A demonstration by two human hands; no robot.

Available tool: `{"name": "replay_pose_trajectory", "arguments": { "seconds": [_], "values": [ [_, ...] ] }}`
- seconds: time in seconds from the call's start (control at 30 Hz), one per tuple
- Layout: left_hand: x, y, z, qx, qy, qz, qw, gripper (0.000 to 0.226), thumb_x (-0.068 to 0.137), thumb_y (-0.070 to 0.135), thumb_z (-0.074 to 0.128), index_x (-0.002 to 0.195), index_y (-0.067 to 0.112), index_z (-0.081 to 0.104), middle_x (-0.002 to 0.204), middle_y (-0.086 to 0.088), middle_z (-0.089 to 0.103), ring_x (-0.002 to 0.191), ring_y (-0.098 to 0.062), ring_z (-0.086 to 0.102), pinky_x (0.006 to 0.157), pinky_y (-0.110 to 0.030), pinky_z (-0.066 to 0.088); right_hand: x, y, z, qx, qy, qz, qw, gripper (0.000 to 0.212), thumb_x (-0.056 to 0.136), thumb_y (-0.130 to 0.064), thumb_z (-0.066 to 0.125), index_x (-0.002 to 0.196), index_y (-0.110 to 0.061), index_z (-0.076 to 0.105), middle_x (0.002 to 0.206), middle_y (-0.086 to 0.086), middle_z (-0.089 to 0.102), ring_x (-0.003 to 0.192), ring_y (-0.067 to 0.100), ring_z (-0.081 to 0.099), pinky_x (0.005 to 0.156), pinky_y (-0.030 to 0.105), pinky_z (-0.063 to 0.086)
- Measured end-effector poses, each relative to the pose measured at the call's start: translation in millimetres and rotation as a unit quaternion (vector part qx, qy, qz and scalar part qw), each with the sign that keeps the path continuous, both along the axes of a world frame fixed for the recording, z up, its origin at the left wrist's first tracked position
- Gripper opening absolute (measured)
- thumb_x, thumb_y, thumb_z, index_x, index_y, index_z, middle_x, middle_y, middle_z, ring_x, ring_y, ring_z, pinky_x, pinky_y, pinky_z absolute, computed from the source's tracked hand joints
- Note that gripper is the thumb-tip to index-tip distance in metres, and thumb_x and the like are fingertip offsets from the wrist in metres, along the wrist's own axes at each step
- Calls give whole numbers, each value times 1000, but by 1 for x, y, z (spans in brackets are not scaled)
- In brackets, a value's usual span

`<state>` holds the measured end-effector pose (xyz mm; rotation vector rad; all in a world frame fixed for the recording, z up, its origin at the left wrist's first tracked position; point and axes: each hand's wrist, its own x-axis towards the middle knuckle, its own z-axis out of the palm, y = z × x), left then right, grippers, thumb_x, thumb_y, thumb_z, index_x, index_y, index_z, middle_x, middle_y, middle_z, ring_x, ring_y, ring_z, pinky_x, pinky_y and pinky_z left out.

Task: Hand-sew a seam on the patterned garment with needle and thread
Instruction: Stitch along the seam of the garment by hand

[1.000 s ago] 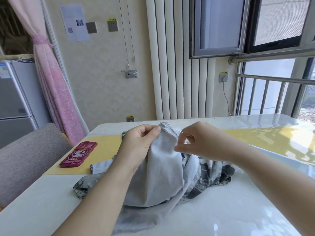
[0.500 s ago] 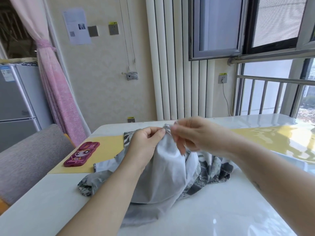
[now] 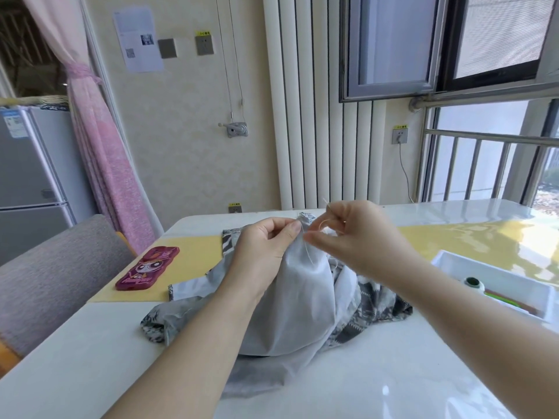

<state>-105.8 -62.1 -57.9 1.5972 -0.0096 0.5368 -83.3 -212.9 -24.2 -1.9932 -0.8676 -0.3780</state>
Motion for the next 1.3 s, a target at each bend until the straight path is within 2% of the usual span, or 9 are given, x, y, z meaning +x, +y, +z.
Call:
{"name": "replay_pose_trajectory", "arguments": {
  "seconds": [0.17, 0.27, 0.37, 0.43, 0.6, 0.77, 0.93, 1.17, 1.3],
  "values": [
    [-2, 2, 0, 9, -7, -5, 1000, 12, 92, 17, 61, 92, 10, 71, 90, -1, 75, 87, -4, 67, 77, -11, 48, 7, 17, -14, 46, -18, -29, 998, 54, 75, -17, 77, 55, -18, 27, 48, -16, 53, 50, 10, 40, 44, 18, 29],
    [-2, 3, -2, -14, -1, -7, 1000, 10, 91, 15, 61, 91, 11, 71, 90, -3, 75, 86, -7, 68, 79, -16, 50, 12, 19, -16, 67, 7, -31, 997, 53, 76, -13, 75, 55, -18, 26, 73, 6, 70, 50, 2, 48, 45, 15, 31],
    [0, 2, -2, -14, 6, -3, 1000, 11, 91, 16, 62, 93, 10, 71, 94, -7, 74, 90, -13, 68, 86, -24, 52, 13, 13, -11, 78, 71, 38, 994, 55, 76, -10, 74, 54, -20, 25, 64, 10, 60, 48, 3, 41, 48, 23, 33],
    [1, 3, -1, -17, 9, 3, 1000, 11, 91, 16, 62, 93, 10, 71, 95, -9, 74, 88, -16, 66, 87, -29, 51, 9, 1, -3, -33, 119, 114, 986, 52, 75, -9, 71, 53, -20, 25, 58, 1, 46, 53, 12, 32, 50, 25, 27],
    [2, 3, 3, -50, 12, 8, 999, 9, 90, 17, 63, 86, 15, 71, 85, -2, 73, 79, -13, 65, 78, -27, 51, 8, -27, 5, -353, 87, 91, 927, 47, 72, -24, 72, 62, -19, 26, 78, -24, 69, 53, 13, 28, 53, 29, 27],
    [1, 1, 4, -36, 9, 4, 999, 10, 90, 18, 63, 85, 18, 72, 82, 1, 74, 78, -12, 67, 76, -26, 51, 7, -22, 18, -112, 101, 14, 988, 42, 72, -36, 75, 62, -16, 40, 76, -14, 71, 72, 21, 67, 58, 35, 49],
    [3, 2, 3, 2, 4, 15, 1000, 10, 90, 22, 64, 86, 21, 73, 91, 0, 75, 94, -15, 68, 91, -30, 50, 3, 9, 5, 26, 64, -8, 998, 54, 73, -29, 78, 56, -18, 27, 82, 12, 69, 41, 6, 29, 39, 15, 25],
    [1, 7, -1, 8, -6, 7, 1000, 9, 90, 18, 63, 89, 17, 72, 91, -2, 75, 92, -14, 68, 88, -26, 50, 19, 16, -6, 97, 134, 44, 985, 57, 73, -12, 78, 57, -20, 24, 61, -1, 57, 65, 15, 47, 57, 28, 33],
    [4, 6, 1, -22, -1, 14, 1000, 11, 91, 14, 62, 84, 17, 70, 77, 5, 72, 72, -5, 64, 68, -15, 51, 15, -3, -2, -191, 168, 168, 952, 54, 70, -15, 76, 57, -21, 24, 65, 0, 59, 65, 22, 54, 64, 32, 30]
  ]
}}
